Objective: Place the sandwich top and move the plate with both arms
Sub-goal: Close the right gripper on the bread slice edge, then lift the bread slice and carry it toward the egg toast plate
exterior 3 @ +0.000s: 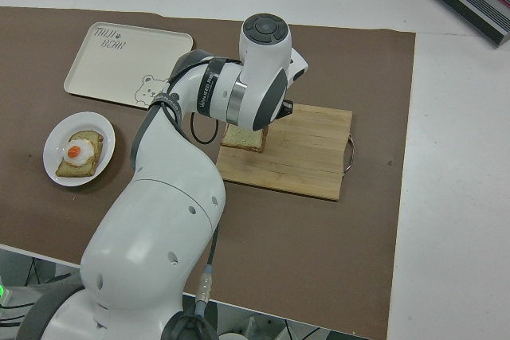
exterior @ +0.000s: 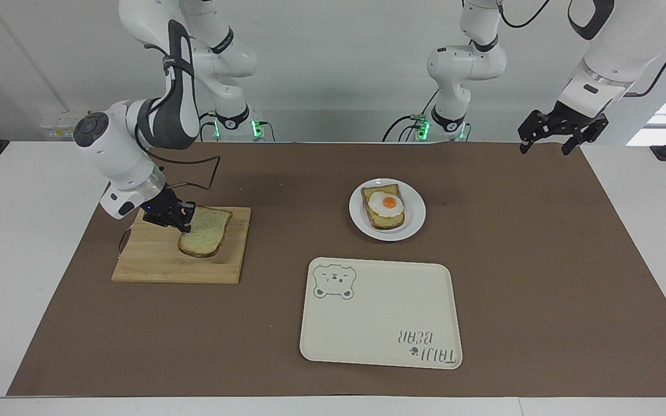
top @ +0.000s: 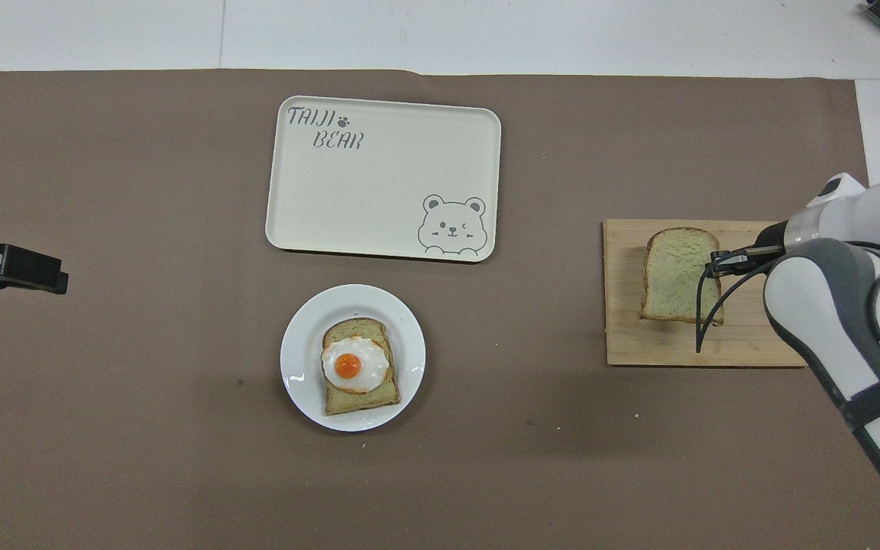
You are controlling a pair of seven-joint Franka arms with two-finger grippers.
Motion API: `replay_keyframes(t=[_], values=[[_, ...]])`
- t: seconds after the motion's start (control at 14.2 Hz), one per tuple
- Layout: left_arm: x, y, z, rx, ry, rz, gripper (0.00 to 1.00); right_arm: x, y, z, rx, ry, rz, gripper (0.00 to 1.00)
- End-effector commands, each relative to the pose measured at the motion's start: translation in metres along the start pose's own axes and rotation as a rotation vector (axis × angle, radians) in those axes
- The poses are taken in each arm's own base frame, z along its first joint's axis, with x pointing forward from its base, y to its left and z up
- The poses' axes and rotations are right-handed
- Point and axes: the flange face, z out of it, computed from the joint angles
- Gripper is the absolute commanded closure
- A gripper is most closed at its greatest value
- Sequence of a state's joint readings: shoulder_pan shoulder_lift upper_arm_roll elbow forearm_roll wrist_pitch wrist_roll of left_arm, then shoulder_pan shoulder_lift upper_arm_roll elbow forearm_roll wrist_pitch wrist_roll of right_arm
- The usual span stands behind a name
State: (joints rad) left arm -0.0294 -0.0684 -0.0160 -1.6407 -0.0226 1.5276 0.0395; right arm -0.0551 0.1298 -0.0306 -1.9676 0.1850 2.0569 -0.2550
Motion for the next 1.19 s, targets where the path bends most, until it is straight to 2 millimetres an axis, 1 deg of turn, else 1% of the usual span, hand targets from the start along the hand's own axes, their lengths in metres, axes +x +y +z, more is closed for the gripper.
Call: replay_keyframes(t=[0.0, 0.07, 0.28, 0.49, 0.56, 0.7, 0.84, 0.98, 1.12], values=[[-0.006, -0.003, -0.002, 0.012, 0.014, -0.013, 0.00, 0.003, -0.008, -0.012, 0.029, -0.025, -0.049, 1.00], [-0.006, -0.003, -0.002, 0.012, 0.015, -0.013, 0.00, 0.002, -0.011, -0.012, 0.036, -0.042, -0.065, 1.00], [-0.006, -0.003, -0.002, 0.012, 0.014, -0.013, 0.00, 0.003, -0.045, -0.005, 0.040, -0.060, -0.119, 1.00], [-0.006, -0.003, -0.002, 0.012, 0.014, -0.013, 0.00, 0.004, -0.098, 0.004, 0.047, -0.068, -0.153, 1.00], [-0.006, -0.003, -0.002, 0.012, 0.015, -0.013, 0.00, 0.003, -0.119, 0.006, 0.044, -0.068, -0.165, 1.00], [-0.006, -0.003, -0.002, 0.012, 0.014, -0.013, 0.00, 0.001, -0.149, 0.008, 0.056, -0.069, -0.142, 1.00], [-0.006, -0.003, -0.002, 0.012, 0.014, -0.013, 0.00, -0.004, -0.178, 0.016, 0.092, -0.084, -0.148, 1.00], [-0.006, -0.003, -0.002, 0.012, 0.014, -0.013, 0.00, -0.008, -0.212, 0.027, 0.093, -0.086, -0.173, 1.00], [-0.006, -0.003, -0.002, 0.012, 0.014, -0.013, 0.00, -0.016, -0.245, 0.031, 0.094, -0.087, -0.165, 1.00]])
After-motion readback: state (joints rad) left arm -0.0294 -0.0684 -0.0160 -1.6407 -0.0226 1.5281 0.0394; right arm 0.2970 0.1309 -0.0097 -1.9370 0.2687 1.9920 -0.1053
